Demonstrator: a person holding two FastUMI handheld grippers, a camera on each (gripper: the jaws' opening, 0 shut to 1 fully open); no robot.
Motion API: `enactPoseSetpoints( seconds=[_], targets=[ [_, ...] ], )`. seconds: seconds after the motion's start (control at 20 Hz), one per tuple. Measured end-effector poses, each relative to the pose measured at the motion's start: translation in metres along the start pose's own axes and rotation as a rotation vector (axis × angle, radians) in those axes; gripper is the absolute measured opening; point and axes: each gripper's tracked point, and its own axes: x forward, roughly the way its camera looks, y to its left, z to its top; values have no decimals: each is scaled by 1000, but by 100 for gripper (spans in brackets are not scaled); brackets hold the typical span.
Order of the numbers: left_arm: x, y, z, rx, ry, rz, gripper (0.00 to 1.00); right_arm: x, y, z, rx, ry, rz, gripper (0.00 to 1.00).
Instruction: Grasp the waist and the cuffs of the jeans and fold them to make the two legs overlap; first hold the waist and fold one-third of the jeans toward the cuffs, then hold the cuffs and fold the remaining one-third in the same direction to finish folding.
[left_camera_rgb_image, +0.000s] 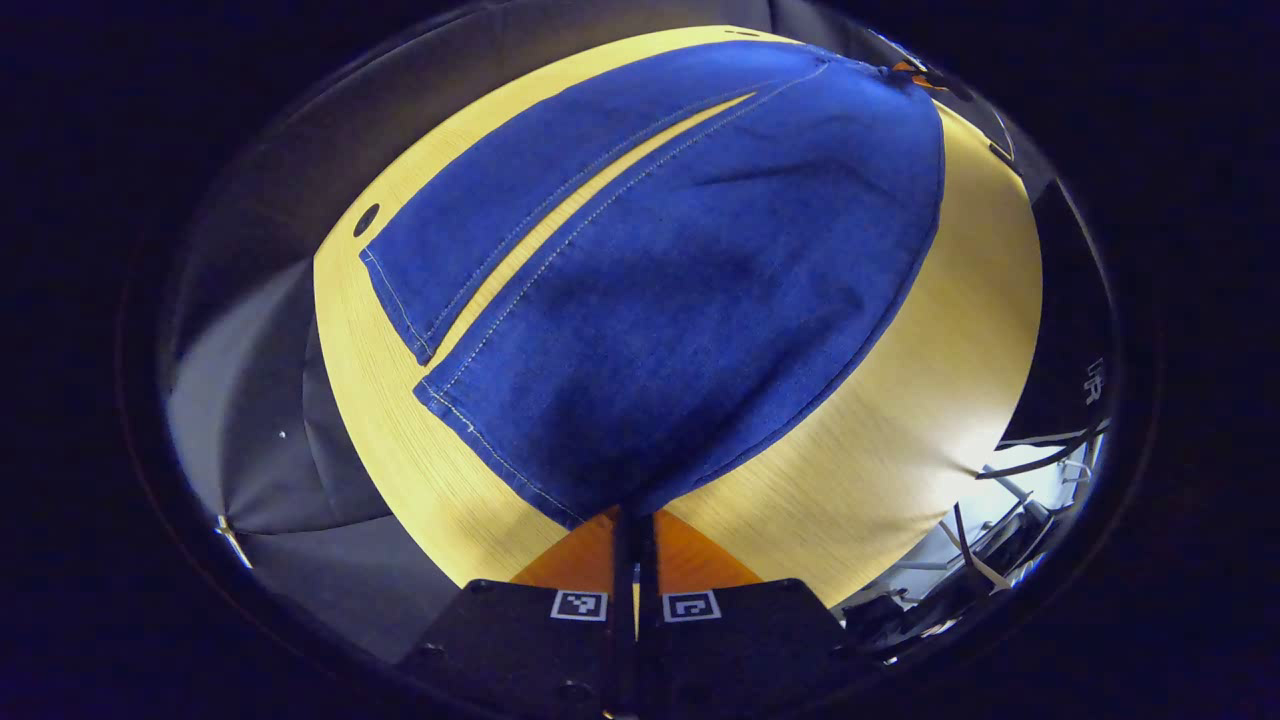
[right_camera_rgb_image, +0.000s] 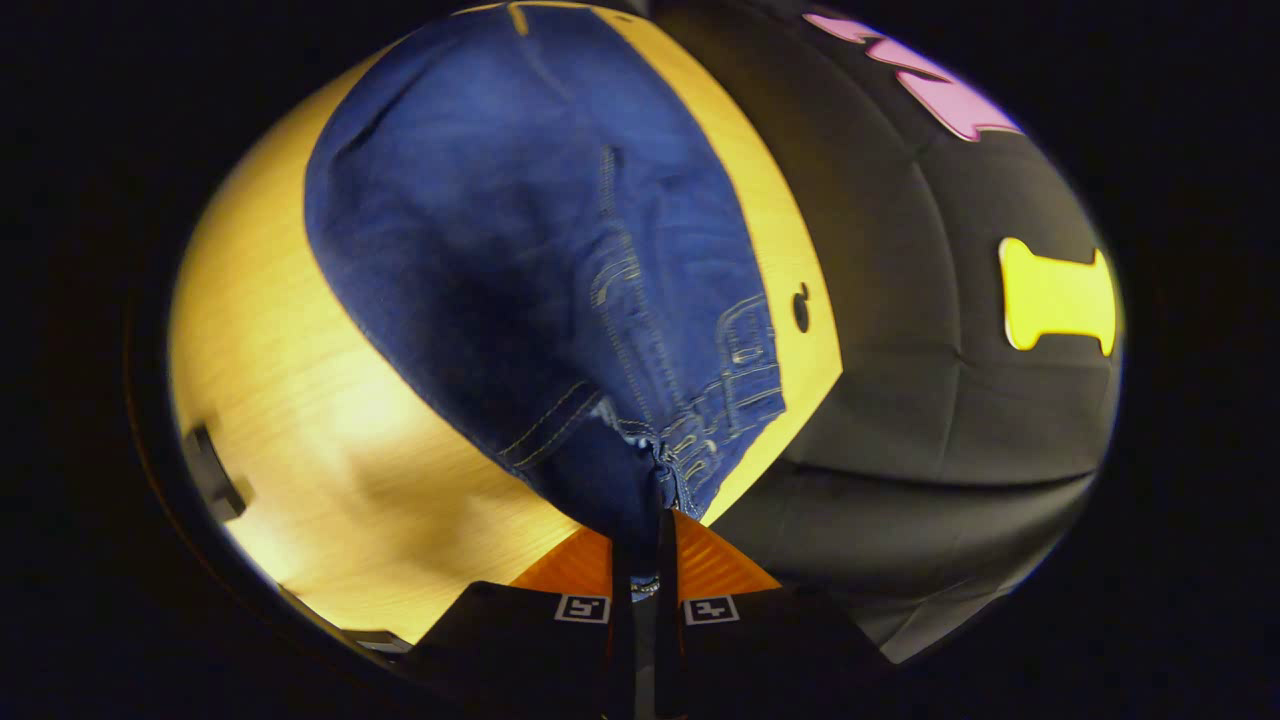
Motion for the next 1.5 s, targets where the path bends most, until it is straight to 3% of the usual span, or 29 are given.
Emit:
enactPoseSetpoints(
  seconds=[0.25, 0.45, 0.5, 0.7, 0.85, 0.95, 1.05, 1.2, 1.3, 1.4, 1.45, 1.5],
  targets=[
    [-38, 12, 24, -43, -31, -95, 6, -25, -52, 37, 283, -61, -63, 12],
    [-66, 38, 63, -161, -90, -174, 2, -59, -83, 62, 456, -125, -74, 12],
    [-71, 48, 73, -178, -96, -175, 6, -64, -90, 67, 508, -143, -76, 12],
    [-78, 94, 117, -277, -172, -153, 6, -96, -131, 97, 796, -197, -87, 12],
    [-64, 141, 148, -460, -219, -102, 6, -107, -143, 100, 995, -165, -106, 12],
    [-49, 163, 165, -606, -225, -88, 6, -109, -144, 99, 1136, -107, -82, 11],
    [-44, 178, 176, -686, -232, -30, 6, -114, -155, 108, 1260, -68, -67, 12],
    [-27, 183, 192, -793, -197, 9, 6, -125, -166, 115, 1322, -8, -59, 12],
    [-18, 184, 201, -825, -213, 43, 6, -126, -164, 117, 1334, 16, -48, 17],
    [-19, 192, 212, -848, -268, 102, 14, -135, -173, 122, 1332, 17, -59, 35],
    [-21, 196, 218, -854, -317, 127, 29, -145, -184, 127, 1330, -3, -81, 51],
    [-29, 200, 225, -857, -371, 152, 52, -151, -189, 129, 1332, -31, -104, 67]
  ],
)
